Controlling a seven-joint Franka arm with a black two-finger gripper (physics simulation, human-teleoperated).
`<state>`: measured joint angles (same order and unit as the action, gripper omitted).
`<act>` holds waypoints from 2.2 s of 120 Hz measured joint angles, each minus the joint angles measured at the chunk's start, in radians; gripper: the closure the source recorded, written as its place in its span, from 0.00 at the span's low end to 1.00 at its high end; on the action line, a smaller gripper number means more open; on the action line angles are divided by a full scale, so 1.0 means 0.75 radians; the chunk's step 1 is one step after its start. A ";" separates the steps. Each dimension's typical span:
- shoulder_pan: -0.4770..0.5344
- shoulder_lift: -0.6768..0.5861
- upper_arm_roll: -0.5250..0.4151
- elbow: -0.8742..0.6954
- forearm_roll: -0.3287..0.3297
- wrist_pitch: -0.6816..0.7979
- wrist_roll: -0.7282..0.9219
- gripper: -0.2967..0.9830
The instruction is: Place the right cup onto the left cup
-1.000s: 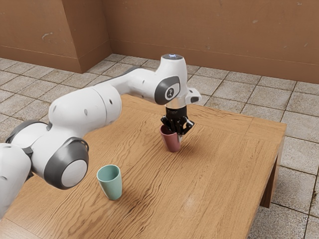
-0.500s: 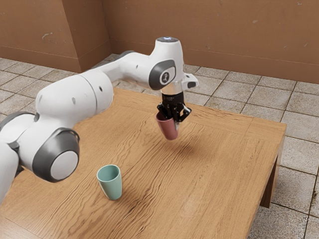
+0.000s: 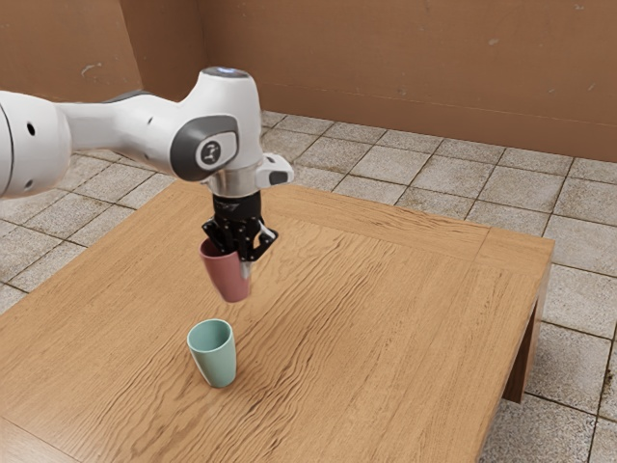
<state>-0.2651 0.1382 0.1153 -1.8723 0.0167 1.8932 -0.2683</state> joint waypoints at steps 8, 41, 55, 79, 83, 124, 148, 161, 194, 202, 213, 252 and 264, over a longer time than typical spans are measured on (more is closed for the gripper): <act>0.004 -0.043 -0.001 -0.083 0.012 0.030 -0.021 0.85; 0.012 -0.170 -0.004 -0.265 0.028 0.116 -0.099 0.85; 0.008 -0.226 -0.003 -0.328 0.030 0.137 -0.129 0.85; -0.002 -0.259 -0.021 -0.390 0.029 0.155 -0.176 0.85; -0.007 -0.268 -0.023 -0.402 0.029 0.157 -0.183 0.85; -0.006 -0.317 -0.027 -0.476 0.018 0.175 -0.239 0.85; -0.009 -0.313 -0.027 -0.475 0.018 0.194 -0.260 0.85; -0.007 -0.303 -0.027 -0.462 0.023 0.203 -0.269 0.85; -0.005 -0.295 -0.027 -0.463 0.022 0.232 -0.281 0.68; -0.004 -0.295 -0.027 -0.464 0.019 0.236 -0.283 0.56; -0.002 -0.295 -0.027 -0.466 0.018 0.239 -0.284 0.45; -0.002 -0.306 -0.027 -0.461 0.017 0.244 -0.286 0.29; -0.002 -0.312 -0.027 -0.460 0.017 0.244 -0.286 0.27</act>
<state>-0.2665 -0.0955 0.0952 -2.2171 0.0292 2.0764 -0.4831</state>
